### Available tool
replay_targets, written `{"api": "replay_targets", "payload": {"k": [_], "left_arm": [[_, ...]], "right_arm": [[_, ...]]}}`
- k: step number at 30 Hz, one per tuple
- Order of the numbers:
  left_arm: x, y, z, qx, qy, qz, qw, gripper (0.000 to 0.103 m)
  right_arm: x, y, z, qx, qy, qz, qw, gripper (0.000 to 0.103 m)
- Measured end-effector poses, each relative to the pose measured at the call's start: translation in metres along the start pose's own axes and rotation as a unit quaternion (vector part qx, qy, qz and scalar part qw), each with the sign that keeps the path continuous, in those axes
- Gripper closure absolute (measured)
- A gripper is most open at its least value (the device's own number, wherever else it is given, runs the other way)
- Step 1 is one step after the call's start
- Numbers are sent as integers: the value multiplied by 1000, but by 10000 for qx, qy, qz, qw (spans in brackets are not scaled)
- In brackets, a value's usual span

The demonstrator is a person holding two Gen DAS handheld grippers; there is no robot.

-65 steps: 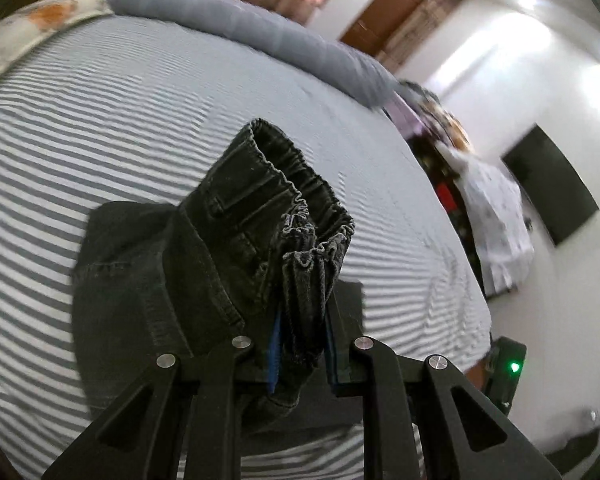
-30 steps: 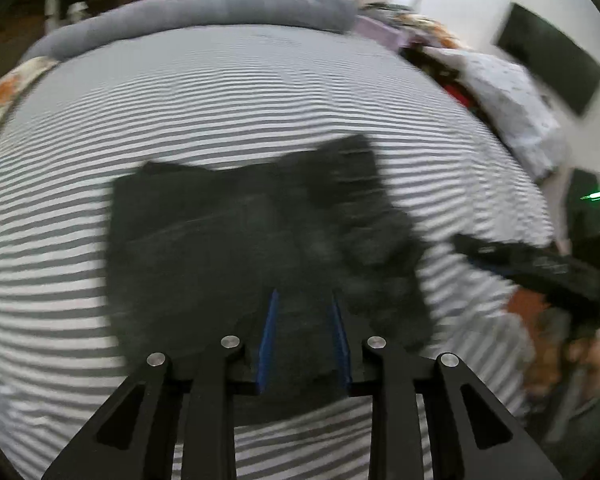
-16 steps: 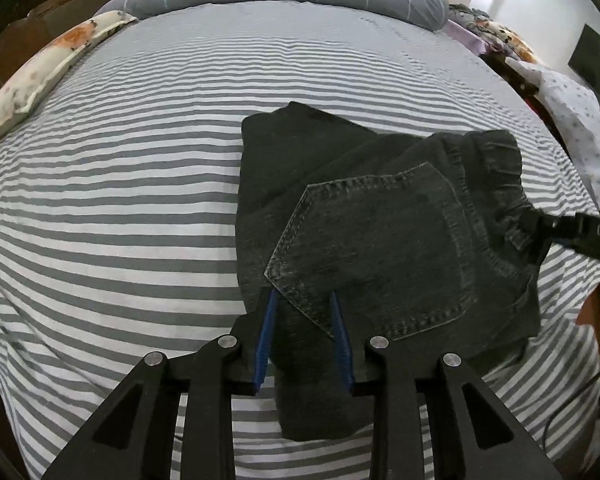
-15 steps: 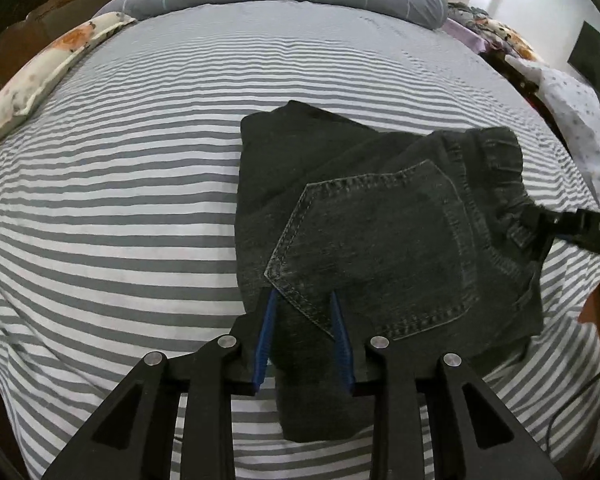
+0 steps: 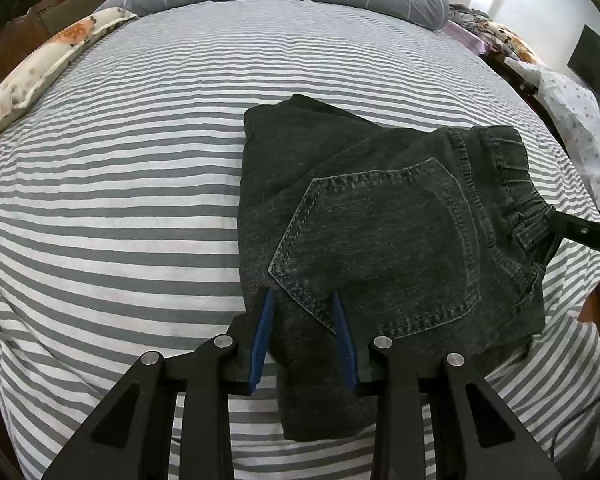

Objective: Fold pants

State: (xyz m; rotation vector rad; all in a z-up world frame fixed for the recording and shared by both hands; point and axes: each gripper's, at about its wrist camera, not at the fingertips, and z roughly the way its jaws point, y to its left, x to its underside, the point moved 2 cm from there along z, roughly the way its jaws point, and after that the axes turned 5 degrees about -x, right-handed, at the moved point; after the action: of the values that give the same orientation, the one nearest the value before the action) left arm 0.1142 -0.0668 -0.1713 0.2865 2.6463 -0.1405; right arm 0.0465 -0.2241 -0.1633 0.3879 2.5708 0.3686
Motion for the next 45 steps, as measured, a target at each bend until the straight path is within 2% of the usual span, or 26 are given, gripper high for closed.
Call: {"api": "replay_targets", "payload": {"k": [2,6,13,17,18,20,22,25,30,34,37,42,45], "left_arm": [[1,1,1,7,-5,-1,10000,69],[3,0,2,7,5,8,10000,68],[6,-1,1,17,2,38,10000,67],[7,-1,2,3,26,61,10000,66],[7,-2,2,-5,34,70,10000,66],[7,-2,1,-10,46,90,9999,65],[6,-2,0,10,54,80,10000,65],[5,0,-5,77,57,-11,10000,65],[2,7,-19,124,-102,-124,9998,65],[3,6,-23,148,-129,-45,9998,65],[9,2,-16,156,21,156,9998,65],[17,-5,-6,-12,120,536,9985,65],[19,-8,-7,6,114,637,9979,65]], "right_arm": [[4,0,-5,-313,14,133,9994,71],[11,5,-2,-673,144,294,9972,71],[14,2,27,-291,276,593,9974,73],[-1,-14,37,-509,18,1147,9921,72],[-3,-18,39,-602,0,1265,9901,74],[-9,-20,39,-718,21,1371,9879,89],[-12,-17,30,-780,-54,1227,9894,92],[-9,-4,4,-704,-283,865,9934,93],[9,-2,-23,-636,-448,816,9936,93],[26,-22,-1,-432,-119,1095,9930,93],[33,-26,19,-153,47,1050,9943,93],[34,-27,23,-103,118,1098,9938,93],[40,-25,18,-63,85,1091,9940,93]]}}
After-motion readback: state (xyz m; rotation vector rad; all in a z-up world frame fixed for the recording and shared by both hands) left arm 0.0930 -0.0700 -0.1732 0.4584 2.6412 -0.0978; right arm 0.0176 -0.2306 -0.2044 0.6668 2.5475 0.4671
